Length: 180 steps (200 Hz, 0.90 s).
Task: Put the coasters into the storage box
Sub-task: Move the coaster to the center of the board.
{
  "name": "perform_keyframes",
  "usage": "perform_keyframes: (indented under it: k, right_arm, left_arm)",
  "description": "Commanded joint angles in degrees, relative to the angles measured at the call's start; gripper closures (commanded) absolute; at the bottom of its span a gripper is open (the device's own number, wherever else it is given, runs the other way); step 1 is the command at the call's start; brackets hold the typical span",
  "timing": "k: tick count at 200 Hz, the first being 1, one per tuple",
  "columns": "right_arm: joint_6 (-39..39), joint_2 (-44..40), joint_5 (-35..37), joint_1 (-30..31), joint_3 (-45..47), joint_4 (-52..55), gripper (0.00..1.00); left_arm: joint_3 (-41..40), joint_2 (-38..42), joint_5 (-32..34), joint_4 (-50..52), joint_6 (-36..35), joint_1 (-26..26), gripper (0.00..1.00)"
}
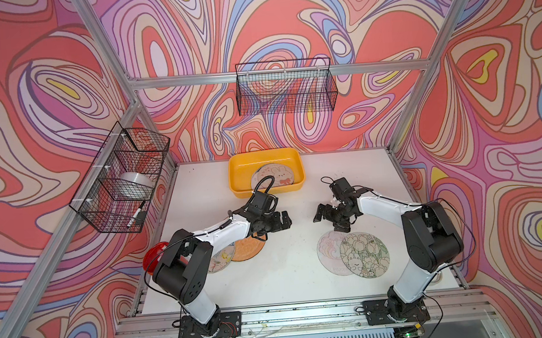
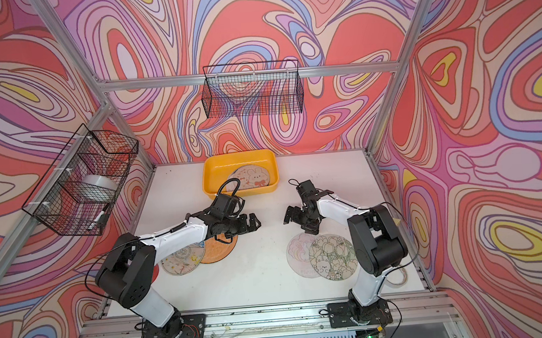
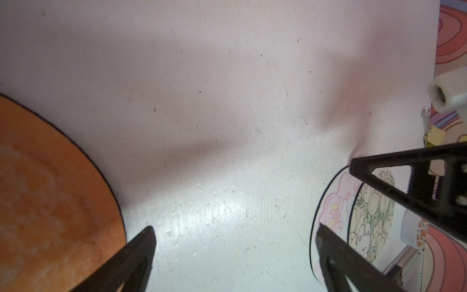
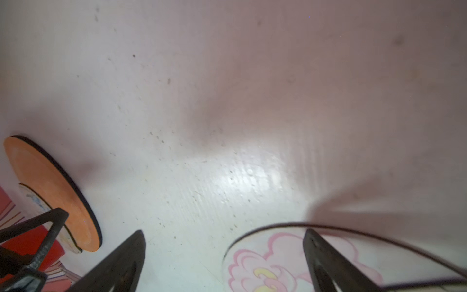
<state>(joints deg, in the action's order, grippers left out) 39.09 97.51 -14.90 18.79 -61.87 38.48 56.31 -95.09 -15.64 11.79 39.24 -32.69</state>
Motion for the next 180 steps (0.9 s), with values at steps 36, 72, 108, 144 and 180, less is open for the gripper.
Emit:
perform_keyframes:
  k: [36, 72, 108, 144, 180]
  right_arm:
    - [8.6, -16.5, 11.9, -4.7, 9.3, 13.1, 0.01]
    - [15.1, -25.1, 11.7, -11.0, 16.7, 16.1, 0.02]
    - [23.7, -29.1, 14.1, -11.6, 18.2, 24.6, 0.02]
    - [30.1, -35.8, 19.1, -12.5, 20.2, 30.7, 0.02]
    - [33.0, -36.8, 16.9, -13.3, 24.9, 25.8, 0.02]
  left_arm:
    - [1.7, -0.8, 0.0, 0.6, -0.2, -0.4, 0.0]
    - [1.5, -0.4, -0.1, 0.5, -0.2, -0.5, 0.0]
    - [1.9, -0.6, -0.2, 1.0, -0.9, -0.5, 0.0]
    - [2.4, -1.1, -0.4, 1.0, -1.2, -0.5, 0.0]
    - [3.1, -2.1, -0.8, 1.1, -1.8, -0.5, 0.0]
